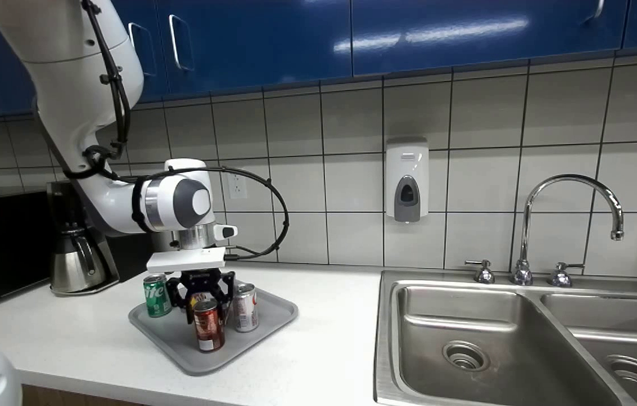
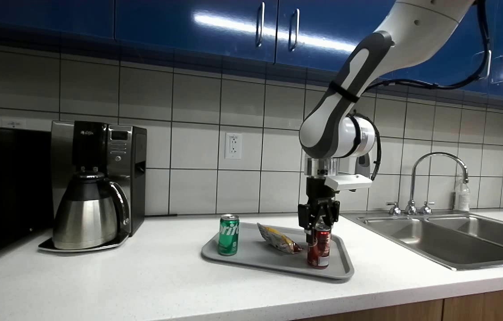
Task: Remove the red, grey and green cans from the tray
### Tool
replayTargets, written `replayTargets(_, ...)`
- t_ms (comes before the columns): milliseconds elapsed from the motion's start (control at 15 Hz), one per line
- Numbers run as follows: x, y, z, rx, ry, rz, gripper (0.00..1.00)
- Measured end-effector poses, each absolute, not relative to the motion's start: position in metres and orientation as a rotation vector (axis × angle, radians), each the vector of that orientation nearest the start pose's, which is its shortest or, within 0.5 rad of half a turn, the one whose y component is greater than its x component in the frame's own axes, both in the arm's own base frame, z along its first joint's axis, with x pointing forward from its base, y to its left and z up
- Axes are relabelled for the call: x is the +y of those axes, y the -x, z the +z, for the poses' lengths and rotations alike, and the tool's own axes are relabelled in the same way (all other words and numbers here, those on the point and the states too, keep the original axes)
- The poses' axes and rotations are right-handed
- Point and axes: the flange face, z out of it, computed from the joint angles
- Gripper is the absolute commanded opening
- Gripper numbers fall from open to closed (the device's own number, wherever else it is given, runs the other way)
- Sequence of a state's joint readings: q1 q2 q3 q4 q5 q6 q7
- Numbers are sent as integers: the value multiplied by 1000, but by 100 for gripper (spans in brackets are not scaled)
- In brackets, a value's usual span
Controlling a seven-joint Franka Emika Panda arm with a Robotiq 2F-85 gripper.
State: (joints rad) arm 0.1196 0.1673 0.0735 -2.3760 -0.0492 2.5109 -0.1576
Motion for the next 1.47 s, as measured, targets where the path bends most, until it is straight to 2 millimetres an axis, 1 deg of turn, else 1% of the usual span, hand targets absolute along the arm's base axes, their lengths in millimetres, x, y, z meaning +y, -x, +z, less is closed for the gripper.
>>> replayTargets(67, 97, -493, 250, -612, 3098, 50, 38)
replayTargets(467, 102, -491, 254, -606, 3090, 67, 38)
replayTargets(600, 103, -488, 263, -598, 3086, 86, 38)
replayTargets(867, 97, -484, 294, -585, 3097, 93, 38)
replayTargets(1067, 76, -485, 313, -537, 3112, 71, 38)
replayTargets(1200, 52, -487, 320, -490, 3122, 61, 38)
replayTargets(1467, -2, -491, 323, -397, 3140, 54, 38)
